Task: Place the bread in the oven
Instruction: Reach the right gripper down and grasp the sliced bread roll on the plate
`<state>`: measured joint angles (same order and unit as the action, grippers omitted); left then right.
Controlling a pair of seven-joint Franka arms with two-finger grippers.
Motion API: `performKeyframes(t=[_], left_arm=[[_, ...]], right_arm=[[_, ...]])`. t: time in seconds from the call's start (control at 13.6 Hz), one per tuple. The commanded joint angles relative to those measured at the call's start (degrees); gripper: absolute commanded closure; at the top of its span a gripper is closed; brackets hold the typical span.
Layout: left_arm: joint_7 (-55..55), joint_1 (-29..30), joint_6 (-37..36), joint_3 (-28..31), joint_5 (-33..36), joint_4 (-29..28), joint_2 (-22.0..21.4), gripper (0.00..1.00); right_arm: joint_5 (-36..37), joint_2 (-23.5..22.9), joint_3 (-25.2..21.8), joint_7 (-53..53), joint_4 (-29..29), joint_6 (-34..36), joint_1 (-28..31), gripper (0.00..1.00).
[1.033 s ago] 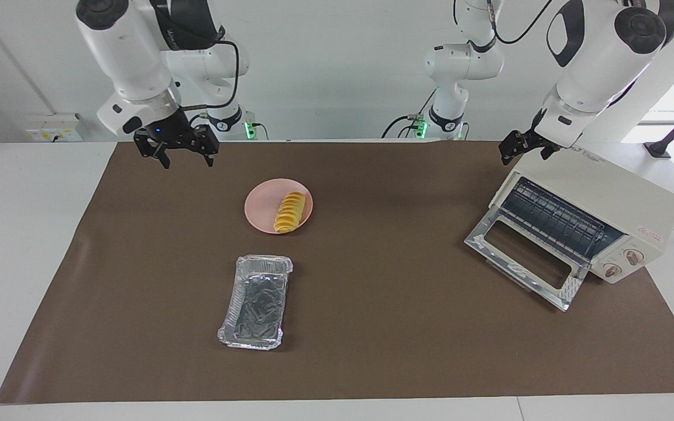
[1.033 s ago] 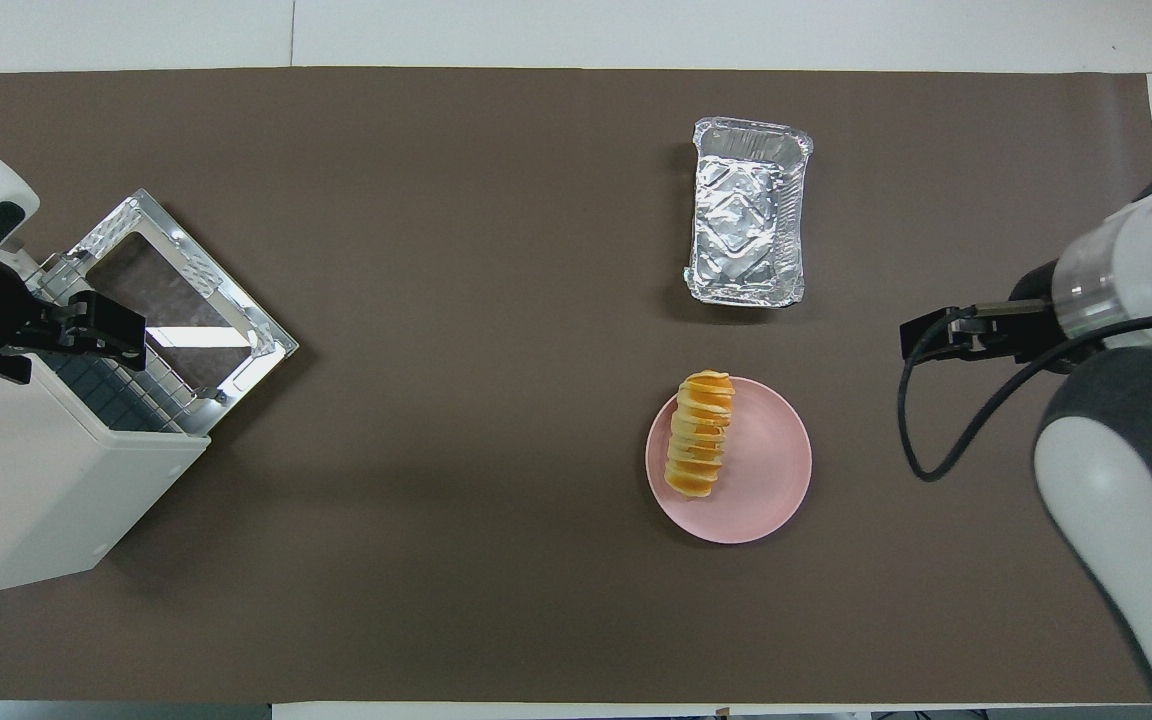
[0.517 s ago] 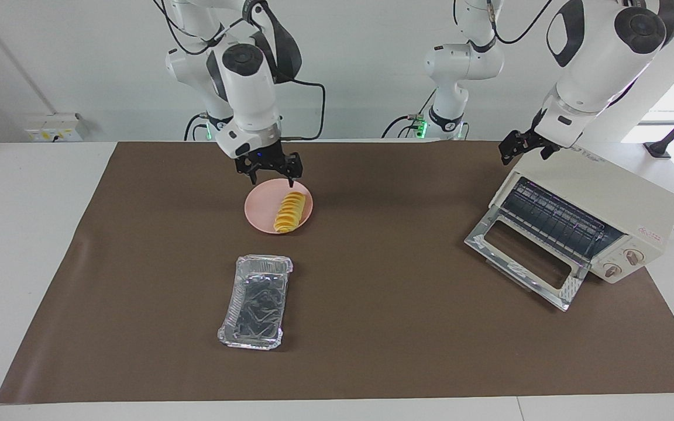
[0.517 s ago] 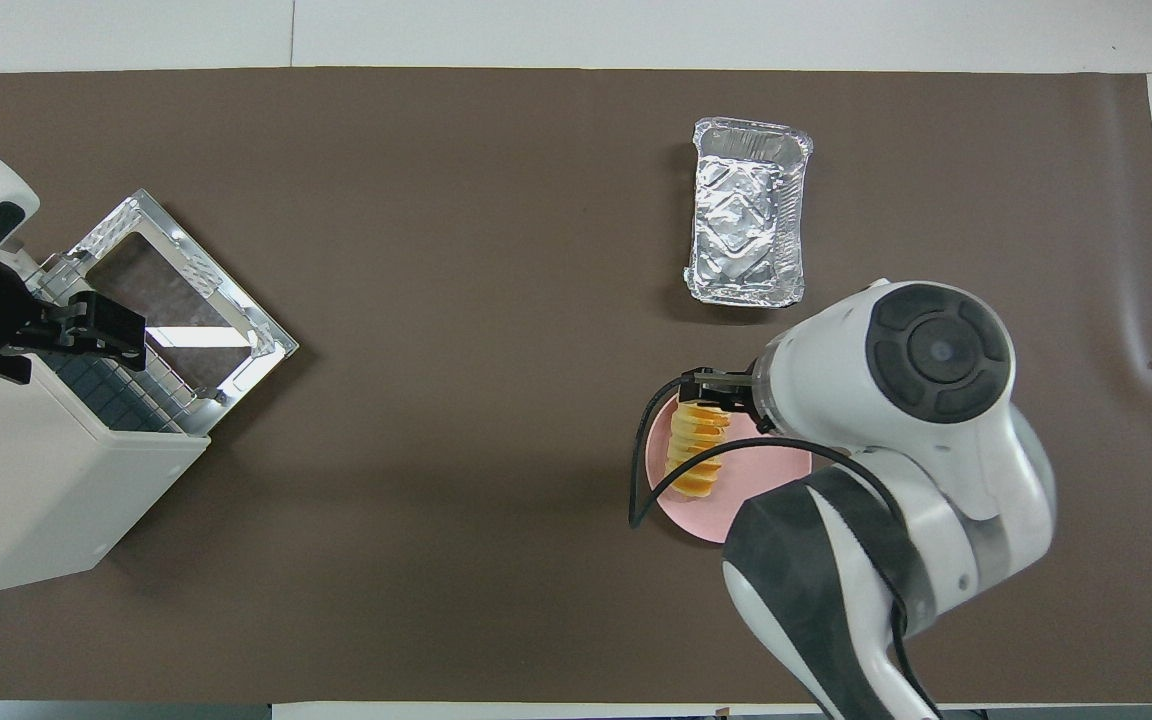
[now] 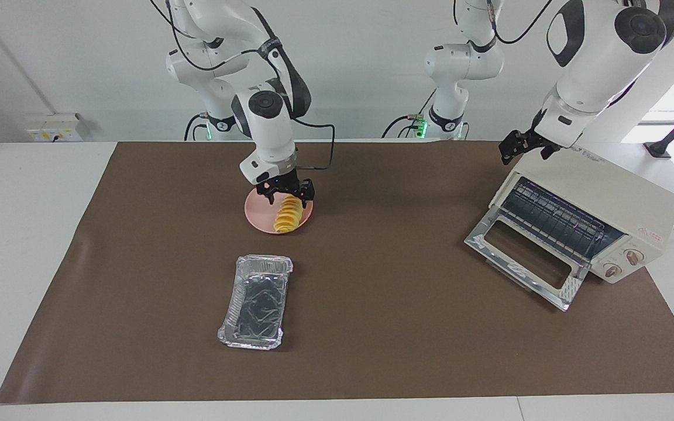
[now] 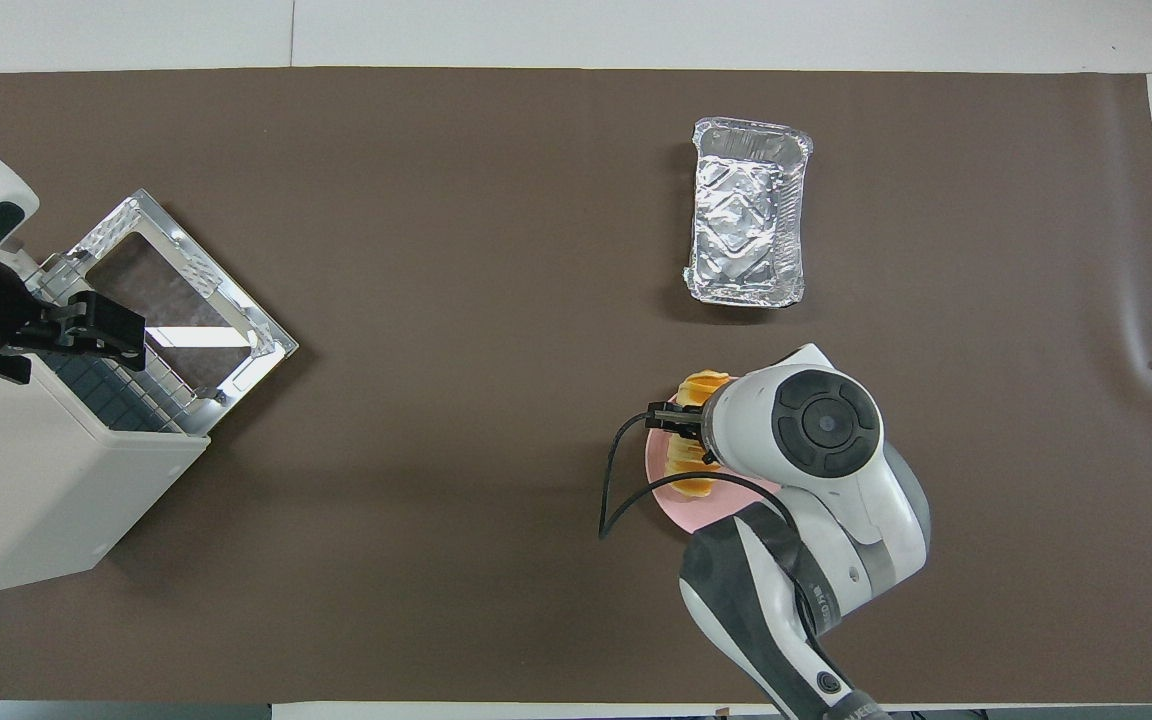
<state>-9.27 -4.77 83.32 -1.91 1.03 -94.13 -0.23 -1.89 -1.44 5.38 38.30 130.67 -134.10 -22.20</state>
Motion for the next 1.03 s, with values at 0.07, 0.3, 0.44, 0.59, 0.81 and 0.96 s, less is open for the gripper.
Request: performKeyframes(t=[0.07,0.3,0.44,0.59,0.81,0.96], left_arm=[[0.0,0.6,-0.4,-0.1,-0.9,-0.5,-1.0,0.0],[0.0,0.6,-0.4,-0.2,-0.9,-0.5,-1.0,0.0],[0.0,0.6,-0.4,-0.1,-0.9,-0.5,-1.0,0.0],[0.0,0.6,-0.4,-0.2,-0.9,-0.5,-1.0,0.0],[0.0,0.6,-0.4,-0.2,-0.9,-0.5,-1.0,0.0],[0.0,0.6,-0.4,-0.1,-0.9,-0.5,-1.0,0.0]], right_arm=[[-0.4,-2.4,0.2,0.0,1.3,-4.6,0.5,0.0],[-0.3,-3.7,0.2,0.0,1.3,-6.5,0.5,0.0],[-0.3,-3.9,0.2,-0.2,1.3,-6.7,0.6,0.0],[-0.4,-5.0,0.2,-0.1,1.3,-8.1,0.6,0.72],[-0.3,-5.5,0.2,0.1,1.0,-7.7,0.6,1.0],[-0.3,-5.6,0.2,0.1,0.5,-7.4,0.5,1.0]])
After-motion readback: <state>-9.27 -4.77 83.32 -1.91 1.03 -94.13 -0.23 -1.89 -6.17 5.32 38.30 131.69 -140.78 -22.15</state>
